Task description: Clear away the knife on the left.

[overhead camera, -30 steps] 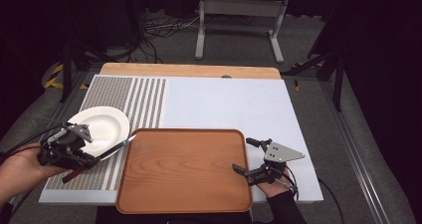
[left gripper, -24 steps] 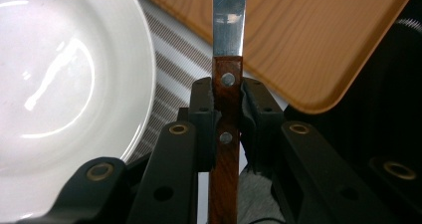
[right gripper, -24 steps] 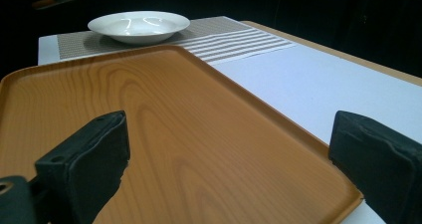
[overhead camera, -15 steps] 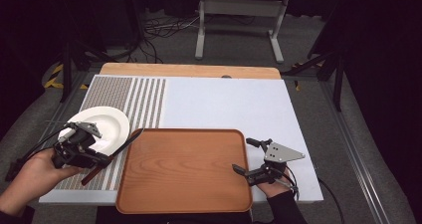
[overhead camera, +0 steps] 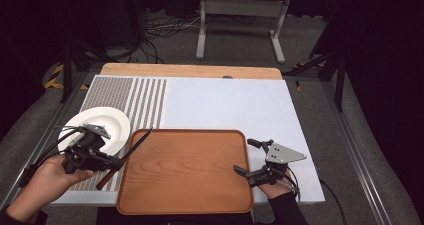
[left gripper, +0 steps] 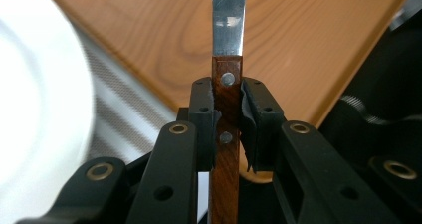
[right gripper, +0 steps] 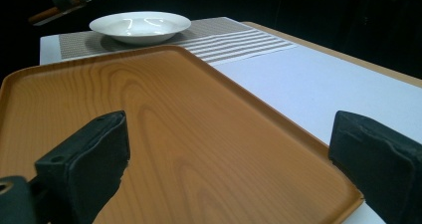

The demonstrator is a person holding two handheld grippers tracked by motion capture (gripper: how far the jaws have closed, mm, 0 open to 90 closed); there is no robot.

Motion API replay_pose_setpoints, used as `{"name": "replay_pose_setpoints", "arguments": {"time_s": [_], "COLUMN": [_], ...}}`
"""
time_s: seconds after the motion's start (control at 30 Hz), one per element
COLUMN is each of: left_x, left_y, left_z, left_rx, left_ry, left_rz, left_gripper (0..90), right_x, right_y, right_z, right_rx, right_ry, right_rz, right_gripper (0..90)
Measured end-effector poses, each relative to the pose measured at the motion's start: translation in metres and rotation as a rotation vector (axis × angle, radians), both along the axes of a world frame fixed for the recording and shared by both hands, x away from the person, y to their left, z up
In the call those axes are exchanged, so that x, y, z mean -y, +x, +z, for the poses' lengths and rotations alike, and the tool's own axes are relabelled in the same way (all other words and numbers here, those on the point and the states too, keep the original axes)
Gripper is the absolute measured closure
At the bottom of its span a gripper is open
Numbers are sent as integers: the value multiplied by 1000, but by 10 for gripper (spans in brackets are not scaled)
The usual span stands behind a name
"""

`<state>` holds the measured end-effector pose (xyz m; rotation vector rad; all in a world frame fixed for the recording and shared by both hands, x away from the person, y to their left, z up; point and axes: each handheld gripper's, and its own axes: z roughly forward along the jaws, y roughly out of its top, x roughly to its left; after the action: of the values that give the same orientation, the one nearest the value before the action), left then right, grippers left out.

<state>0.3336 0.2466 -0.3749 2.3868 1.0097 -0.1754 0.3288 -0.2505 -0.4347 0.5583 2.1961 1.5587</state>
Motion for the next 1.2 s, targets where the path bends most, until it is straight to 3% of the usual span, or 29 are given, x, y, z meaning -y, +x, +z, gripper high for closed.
{"name": "replay_pose_setpoints", "arguments": {"time_s": [0.07, 0.27, 0.63, 0.87, 1.2], "left_x": [2, 10, 26, 37, 45], "left_y": [0, 1, 5, 6, 11], "left_z": [-1, -10, -30, -44, -58], "left_rx": [13, -25, -95, -128, -218], "left_ry": [4, 1, -33, -21, 26], "left_rz": [6, 40, 57, 65, 111], "left_gripper": [777, 777, 777, 777, 776], "right_x": [0, 1, 1, 0, 0], "right_y": [0, 0, 0, 0, 0], "right_z": [0, 0, 0, -1, -1], "right_rx": [-1, 0, -1, -5, -6], "right_ry": [-1, -2, -1, -2, -2], "right_rz": [0, 2, 2, 4, 5], "right_gripper": [38, 38, 38, 38, 38]}}
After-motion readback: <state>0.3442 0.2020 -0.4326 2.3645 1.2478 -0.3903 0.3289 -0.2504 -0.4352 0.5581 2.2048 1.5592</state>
